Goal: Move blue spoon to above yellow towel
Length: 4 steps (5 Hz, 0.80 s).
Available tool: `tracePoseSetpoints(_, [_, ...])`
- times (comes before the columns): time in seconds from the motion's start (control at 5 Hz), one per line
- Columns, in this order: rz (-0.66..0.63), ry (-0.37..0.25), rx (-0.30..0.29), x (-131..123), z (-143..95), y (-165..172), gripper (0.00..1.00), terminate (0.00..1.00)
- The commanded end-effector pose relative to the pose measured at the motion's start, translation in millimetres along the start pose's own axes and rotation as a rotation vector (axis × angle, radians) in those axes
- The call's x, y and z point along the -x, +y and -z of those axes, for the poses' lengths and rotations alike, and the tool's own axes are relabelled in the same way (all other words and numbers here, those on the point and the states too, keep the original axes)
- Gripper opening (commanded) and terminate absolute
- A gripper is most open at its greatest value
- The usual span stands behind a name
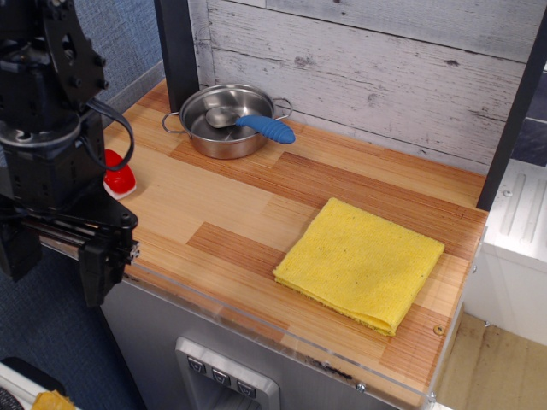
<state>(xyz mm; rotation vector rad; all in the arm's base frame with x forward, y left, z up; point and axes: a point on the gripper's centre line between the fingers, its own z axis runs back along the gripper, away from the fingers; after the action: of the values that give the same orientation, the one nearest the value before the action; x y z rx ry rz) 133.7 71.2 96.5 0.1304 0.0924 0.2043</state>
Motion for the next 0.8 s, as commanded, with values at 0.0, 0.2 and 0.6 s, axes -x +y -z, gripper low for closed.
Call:
tracePoseSetpoints(0.0, [0.000,0.000,0.000,0.0,0.0,0.0,1.00,0.00])
tracePoseSetpoints(0.2, [-0.130,0.066,0.039,-13.9,2.6,-5.1,1.00,0.00])
tracePoseSetpoints(0.6, [-0.466,0.037,0.144,-61.6,-3.9,4.7,1.00,0.00])
